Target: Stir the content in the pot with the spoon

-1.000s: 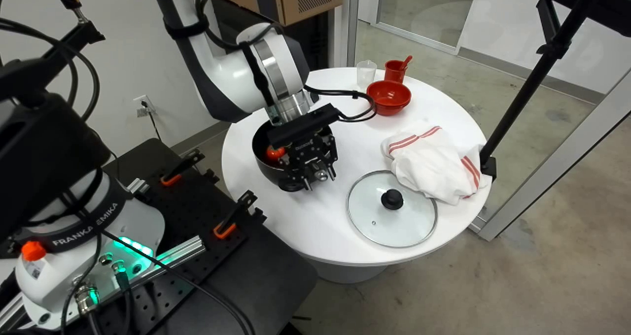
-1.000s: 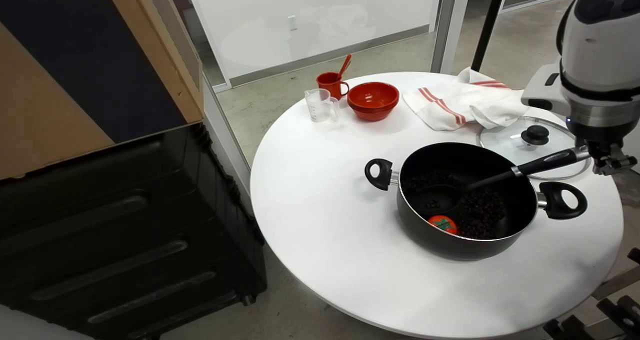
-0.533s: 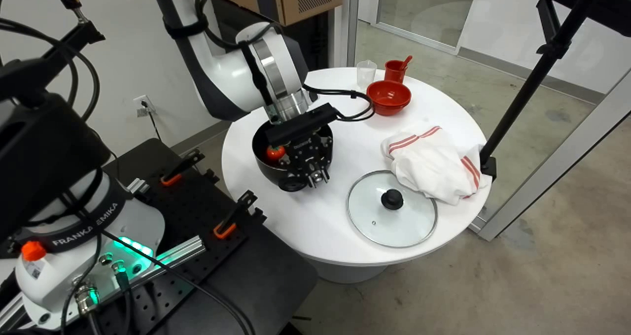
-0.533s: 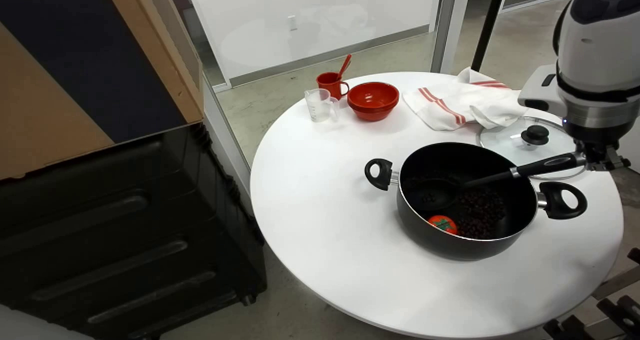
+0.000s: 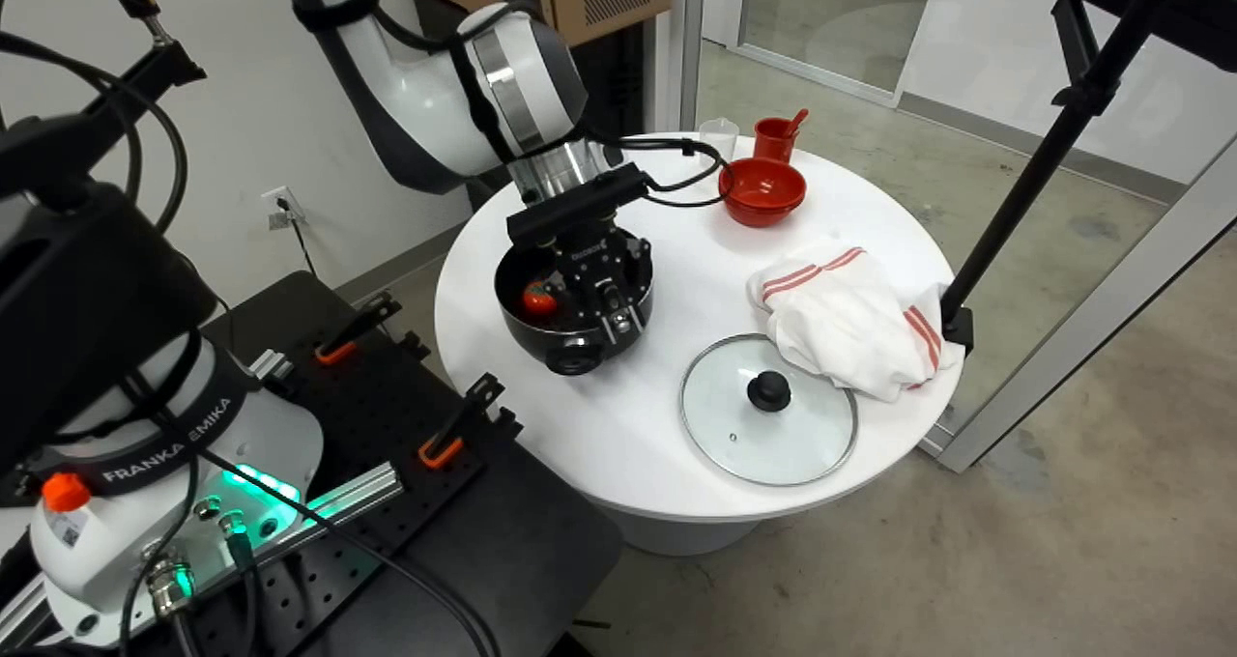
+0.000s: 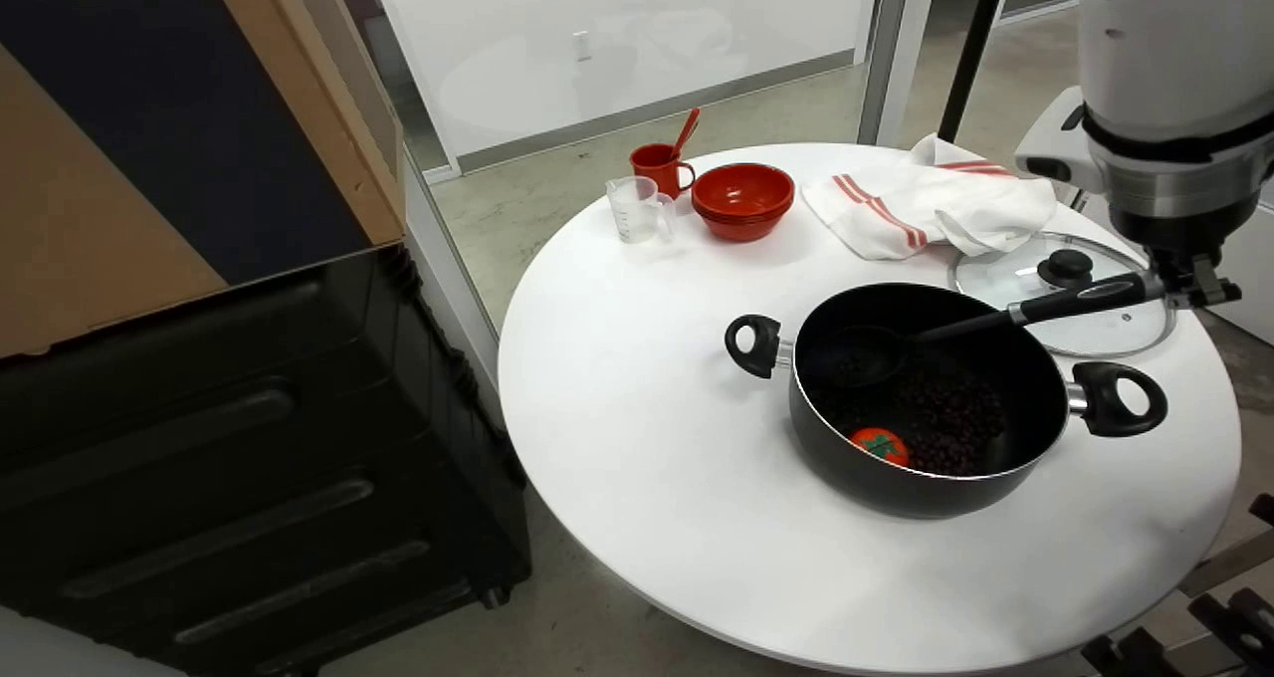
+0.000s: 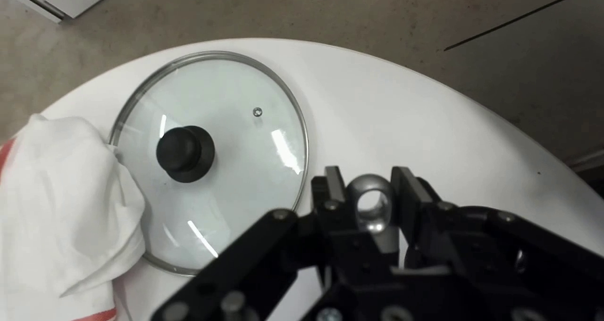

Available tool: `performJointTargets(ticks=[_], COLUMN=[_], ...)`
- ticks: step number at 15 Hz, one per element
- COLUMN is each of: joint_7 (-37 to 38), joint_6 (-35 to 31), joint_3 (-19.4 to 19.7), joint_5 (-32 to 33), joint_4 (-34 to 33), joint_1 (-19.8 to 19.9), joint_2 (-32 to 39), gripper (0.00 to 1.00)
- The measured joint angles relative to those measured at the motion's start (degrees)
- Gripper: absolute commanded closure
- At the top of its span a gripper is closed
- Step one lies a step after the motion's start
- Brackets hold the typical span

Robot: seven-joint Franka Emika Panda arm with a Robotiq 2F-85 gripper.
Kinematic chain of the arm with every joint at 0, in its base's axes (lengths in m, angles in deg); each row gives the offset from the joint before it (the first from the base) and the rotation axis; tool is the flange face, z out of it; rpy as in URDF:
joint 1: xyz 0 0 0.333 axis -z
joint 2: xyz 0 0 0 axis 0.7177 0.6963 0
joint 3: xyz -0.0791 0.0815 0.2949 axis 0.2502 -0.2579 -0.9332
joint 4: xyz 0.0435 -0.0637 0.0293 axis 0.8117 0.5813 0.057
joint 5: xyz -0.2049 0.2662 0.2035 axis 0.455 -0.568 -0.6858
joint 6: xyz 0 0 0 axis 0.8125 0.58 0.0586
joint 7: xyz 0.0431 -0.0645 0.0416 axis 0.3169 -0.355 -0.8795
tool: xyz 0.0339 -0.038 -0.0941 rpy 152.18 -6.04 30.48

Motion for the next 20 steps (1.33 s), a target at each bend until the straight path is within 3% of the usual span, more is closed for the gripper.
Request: performJointTargets(ticks=[10,20], joint_7=[-2.0,-3.2], joint_6=[18.6,23.9], joint_3=[-2.1,-2.2], joint_5=[-9.0,-8.8], joint_4=[1.6,3.6], joint_1=[-3.4,-3.6], joint_2=[-9.1,-9.0], gripper=[0.93,0.93])
